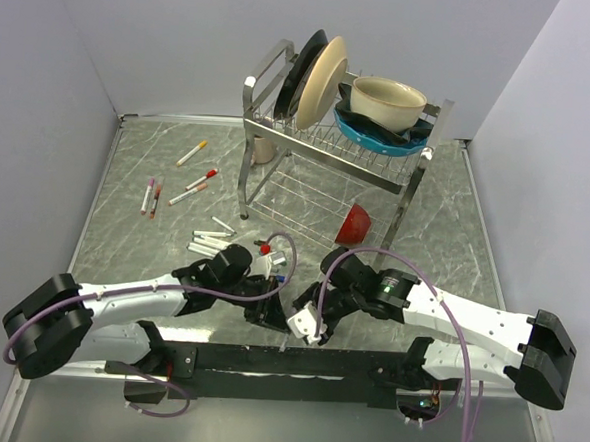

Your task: Open the pen caps

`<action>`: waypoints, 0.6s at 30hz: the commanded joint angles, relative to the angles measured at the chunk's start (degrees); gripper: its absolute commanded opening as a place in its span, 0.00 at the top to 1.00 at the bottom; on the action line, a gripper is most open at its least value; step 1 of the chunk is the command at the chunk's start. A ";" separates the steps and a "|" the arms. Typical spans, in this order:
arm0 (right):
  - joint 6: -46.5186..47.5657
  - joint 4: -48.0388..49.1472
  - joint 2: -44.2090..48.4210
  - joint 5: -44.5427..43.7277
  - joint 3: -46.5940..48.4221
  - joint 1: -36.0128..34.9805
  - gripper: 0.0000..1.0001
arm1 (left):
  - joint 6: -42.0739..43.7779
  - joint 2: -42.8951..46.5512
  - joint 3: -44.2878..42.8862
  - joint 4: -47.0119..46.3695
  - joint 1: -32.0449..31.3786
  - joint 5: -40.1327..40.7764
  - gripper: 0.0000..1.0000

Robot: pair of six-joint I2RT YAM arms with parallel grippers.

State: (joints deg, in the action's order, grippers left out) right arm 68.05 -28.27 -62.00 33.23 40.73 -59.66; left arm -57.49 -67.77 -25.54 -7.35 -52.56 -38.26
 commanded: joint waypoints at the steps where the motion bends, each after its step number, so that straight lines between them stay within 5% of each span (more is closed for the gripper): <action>1: 0.76 1.99 1.44 -0.36 -0.56 -0.37 0.40 | 1.86 0.44 -2.15 -3.37 -0.71 -3.05 0.99; 10: 1.64 1.91 -1.72 -2.38 -1.09 -3.27 0.44 | 2.39 -0.79 -3.90 -3.20 -1.50 -4.28 0.99; 14: 2.08 1.91 -3.13 -5.27 -1.09 -4.15 0.64 | 3.88 0.35 -4.69 -0.39 -1.50 -2.61 0.99; 18: 1.91 2.52 -2.87 -7.13 -1.53 -4.24 0.71 | 4.23 3.16 -4.17 1.46 -1.41 -0.42 0.99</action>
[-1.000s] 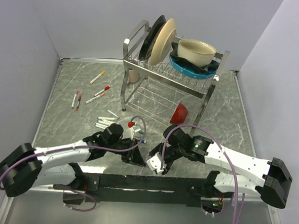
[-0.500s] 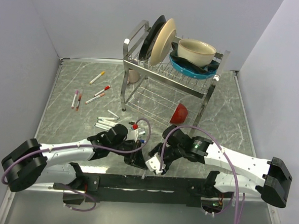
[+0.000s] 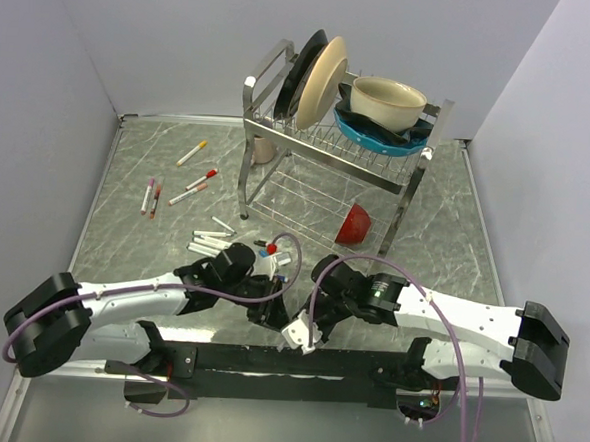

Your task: Open the pen caps

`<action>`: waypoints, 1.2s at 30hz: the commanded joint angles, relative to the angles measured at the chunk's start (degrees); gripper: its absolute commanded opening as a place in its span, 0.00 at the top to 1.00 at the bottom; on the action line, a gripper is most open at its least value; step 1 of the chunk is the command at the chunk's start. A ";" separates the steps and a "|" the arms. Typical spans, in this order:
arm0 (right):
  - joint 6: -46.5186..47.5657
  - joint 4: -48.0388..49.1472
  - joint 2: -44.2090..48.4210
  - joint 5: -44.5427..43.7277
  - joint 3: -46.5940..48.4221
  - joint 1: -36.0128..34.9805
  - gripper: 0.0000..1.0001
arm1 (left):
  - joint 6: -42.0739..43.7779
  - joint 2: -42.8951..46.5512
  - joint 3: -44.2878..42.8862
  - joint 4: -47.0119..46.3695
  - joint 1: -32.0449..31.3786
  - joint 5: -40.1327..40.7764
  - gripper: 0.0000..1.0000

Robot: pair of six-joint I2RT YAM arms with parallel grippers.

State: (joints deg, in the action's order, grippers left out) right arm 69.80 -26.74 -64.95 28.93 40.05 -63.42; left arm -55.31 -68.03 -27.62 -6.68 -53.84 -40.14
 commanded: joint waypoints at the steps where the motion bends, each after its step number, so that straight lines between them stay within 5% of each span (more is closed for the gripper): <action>1: -0.10 0.99 0.08 -3.00 -0.85 -0.48 0.71 | 1.96 4.82 -1.74 1.05 -0.03 2.43 0.99; 30: -5.02 1.25 -1.85 -4.85 0.90 1.01 0.68 | 2.05 14.15 3.62 3.43 3.75 5.95 0.99; 36: -6.51 -0.24 -2.73 -2.65 2.57 1.63 0.87 | 1.70 14.07 3.80 2.37 3.83 6.56 0.99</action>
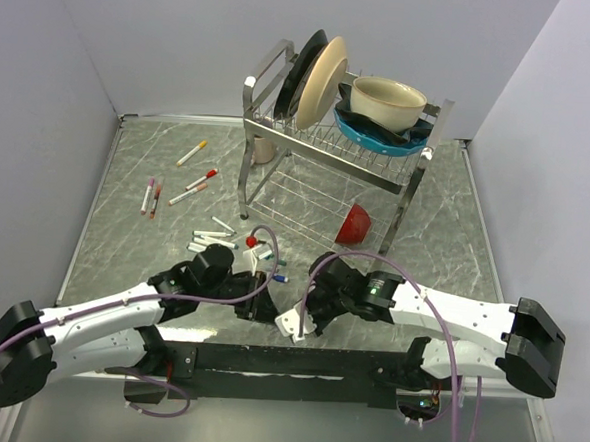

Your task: Open the pen caps

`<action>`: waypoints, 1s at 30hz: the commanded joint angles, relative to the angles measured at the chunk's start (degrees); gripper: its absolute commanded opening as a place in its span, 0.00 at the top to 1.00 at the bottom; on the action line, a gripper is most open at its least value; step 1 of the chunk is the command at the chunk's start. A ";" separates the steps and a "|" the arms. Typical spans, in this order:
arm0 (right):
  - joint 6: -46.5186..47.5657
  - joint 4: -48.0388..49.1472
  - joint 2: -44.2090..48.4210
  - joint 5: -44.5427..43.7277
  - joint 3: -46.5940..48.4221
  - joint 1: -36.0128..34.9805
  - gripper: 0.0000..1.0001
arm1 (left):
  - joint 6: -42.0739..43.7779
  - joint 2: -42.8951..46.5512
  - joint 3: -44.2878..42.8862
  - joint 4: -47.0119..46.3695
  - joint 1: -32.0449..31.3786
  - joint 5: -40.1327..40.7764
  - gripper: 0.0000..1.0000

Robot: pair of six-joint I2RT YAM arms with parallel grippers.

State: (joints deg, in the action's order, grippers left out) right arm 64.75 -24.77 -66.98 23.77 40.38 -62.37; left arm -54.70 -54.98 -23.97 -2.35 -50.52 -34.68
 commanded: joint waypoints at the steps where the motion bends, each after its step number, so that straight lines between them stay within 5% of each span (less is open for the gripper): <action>1: -1.82 -2.99 -1.13 3.55 3.12 0.58 0.94 | 1.00 1.10 -0.03 -2.31 0.51 1.28 0.98; 2: -2.34 -3.17 -1.48 3.91 3.65 0.76 0.97 | 0.91 1.10 -0.03 -2.40 0.60 1.63 0.95; 5: -5.85 -3.88 -2.54 4.71 5.76 1.02 1.00 | 0.82 2.59 -0.47 -1.08 0.60 4.96 0.66; 6: -8.21 -3.88 -2.80 4.62 6.28 1.20 1.00 | 1.08 4.43 -0.73 -0.38 0.60 7.93 0.47; 9: -12.61 -5.02 -4.29 5.58 9.18 2.16 1.00 | 0.73 11.52 0.67 0.76 0.60 13.82 0.21; 12: -15.78 -5.63 -4.91 7.60 11.12 3.48 1.00 | -0.93 21.44 3.30 1.99 0.60 23.84 0.08; 22: -33.88 -3.98 -10.35 12.71 18.06 9.45 1.00 | -16.55 48.99 18.51 -4.22 0.60 45.74 0.01; 26: -40.04 -0.02 -12.12 13.06 17.28 11.30 1.00 | -19.31 48.57 21.59 -10.38 0.51 48.73 0.01; 30: -45.23 2.88 -13.79 12.44 17.10 11.83 1.00 | -18.87 39.01 19.76 -15.39 0.51 48.65 0.00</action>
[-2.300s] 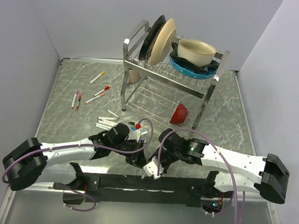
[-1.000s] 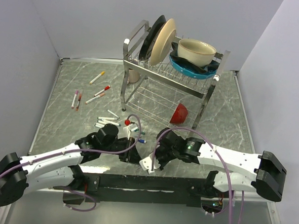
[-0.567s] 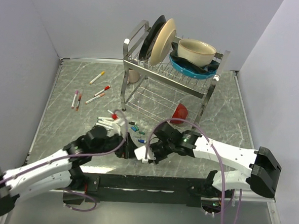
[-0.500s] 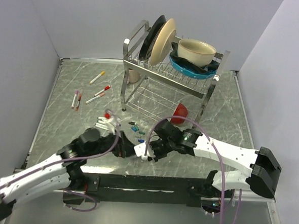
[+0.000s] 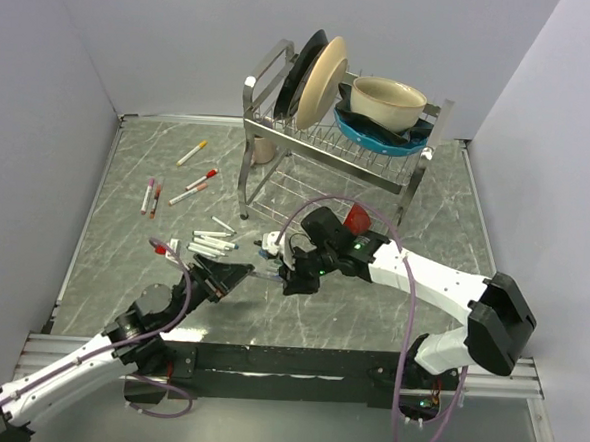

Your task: Open the pen caps

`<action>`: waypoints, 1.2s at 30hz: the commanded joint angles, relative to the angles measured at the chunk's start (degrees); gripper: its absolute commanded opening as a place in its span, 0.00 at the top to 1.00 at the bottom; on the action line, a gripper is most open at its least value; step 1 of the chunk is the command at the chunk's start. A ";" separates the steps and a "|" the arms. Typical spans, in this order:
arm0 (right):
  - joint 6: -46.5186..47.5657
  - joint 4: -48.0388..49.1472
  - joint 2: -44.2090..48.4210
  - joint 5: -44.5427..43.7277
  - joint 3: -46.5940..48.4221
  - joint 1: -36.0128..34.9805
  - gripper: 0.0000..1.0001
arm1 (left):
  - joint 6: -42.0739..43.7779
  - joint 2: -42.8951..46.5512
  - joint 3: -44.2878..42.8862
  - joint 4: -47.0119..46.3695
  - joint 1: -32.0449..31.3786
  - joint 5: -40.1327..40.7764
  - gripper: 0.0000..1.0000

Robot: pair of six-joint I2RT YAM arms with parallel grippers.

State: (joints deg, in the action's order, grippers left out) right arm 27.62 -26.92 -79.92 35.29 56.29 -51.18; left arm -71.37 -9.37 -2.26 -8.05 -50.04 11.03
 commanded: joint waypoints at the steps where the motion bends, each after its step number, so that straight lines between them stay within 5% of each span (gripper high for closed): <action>1: -8.80 5.64 -1.46 0.66 1.27 0.73 1.00 | -1.93 -8.54 -2.39 -11.96 0.03 2.86 0.01; 7: -13.46 8.11 -2.96 -1.10 1.10 1.25 1.00 | -2.71 -20.68 -4.41 -18.84 -0.41 3.91 0.08; 14: -15.31 8.02 -4.01 0.48 1.71 1.52 1.00 | -0.52 -22.62 -7.84 -17.43 -1.55 8.31 0.57; 25: -17.60 8.46 -4.19 1.98 2.07 3.28 1.00 | -1.14 -30.35 -11.09 -16.65 -1.55 2.42 0.50; 31: -17.25 8.20 -4.54 2.50 2.07 3.37 1.00 | 0.18 -32.56 -14.43 -15.76 -1.81 4.00 0.73; 33: -17.07 7.50 -4.89 3.21 2.42 3.45 1.00 | 0.80 -32.38 -15.05 -14.98 -1.81 5.40 0.99; 36: -16.63 6.88 -5.07 3.12 2.59 3.28 1.00 | -0.08 -29.85 -17.16 -6.22 -1.81 10.22 0.99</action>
State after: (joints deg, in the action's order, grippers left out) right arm 10.79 -19.86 -83.96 37.30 56.40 -47.99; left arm -72.18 -41.76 -14.96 -20.23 -51.59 15.73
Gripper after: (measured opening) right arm 0.224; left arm 0.086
